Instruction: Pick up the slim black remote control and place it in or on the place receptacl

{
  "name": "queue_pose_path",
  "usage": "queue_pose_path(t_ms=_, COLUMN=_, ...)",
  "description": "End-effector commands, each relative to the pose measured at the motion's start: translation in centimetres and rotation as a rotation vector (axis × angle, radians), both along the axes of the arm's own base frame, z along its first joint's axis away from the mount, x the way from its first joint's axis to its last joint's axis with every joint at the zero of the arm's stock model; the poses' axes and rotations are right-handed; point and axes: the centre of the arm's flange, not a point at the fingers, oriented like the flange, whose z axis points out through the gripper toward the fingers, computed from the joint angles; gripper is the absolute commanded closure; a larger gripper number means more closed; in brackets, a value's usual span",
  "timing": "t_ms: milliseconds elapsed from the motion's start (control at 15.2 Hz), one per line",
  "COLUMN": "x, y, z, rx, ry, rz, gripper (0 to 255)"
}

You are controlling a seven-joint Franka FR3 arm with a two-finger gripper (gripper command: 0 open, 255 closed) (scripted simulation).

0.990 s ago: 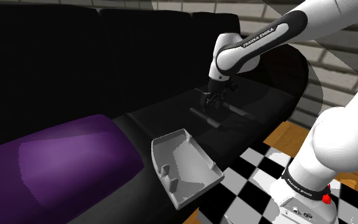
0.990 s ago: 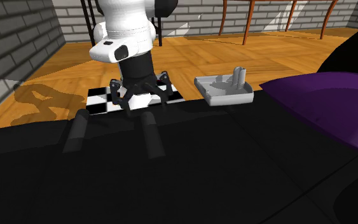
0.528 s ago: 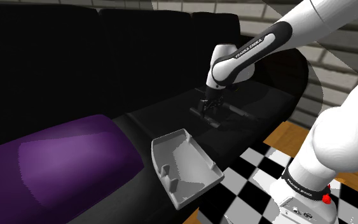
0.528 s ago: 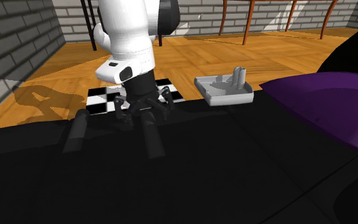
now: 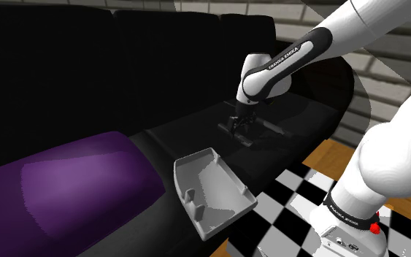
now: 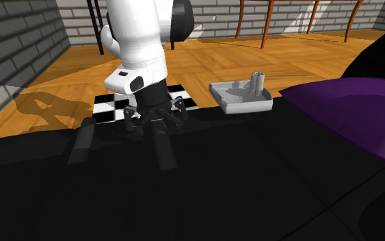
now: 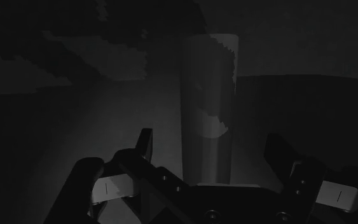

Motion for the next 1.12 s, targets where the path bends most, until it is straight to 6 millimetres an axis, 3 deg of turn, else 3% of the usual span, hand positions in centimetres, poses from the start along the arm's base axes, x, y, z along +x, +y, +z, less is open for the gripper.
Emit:
queue_pose_path(t_ms=0, x=0.0, y=0.0, z=0.0, rx=0.0, ry=0.0, rz=0.0, gripper=255)
queue_pose_path(t_ms=594, x=0.0, y=0.0, z=0.0, rx=0.0, ry=0.0, rz=0.0, gripper=255)
queue_pose_path(t_ms=1056, x=0.0, y=0.0, z=3.7, rx=0.0, ry=0.0, rz=0.0, gripper=255)
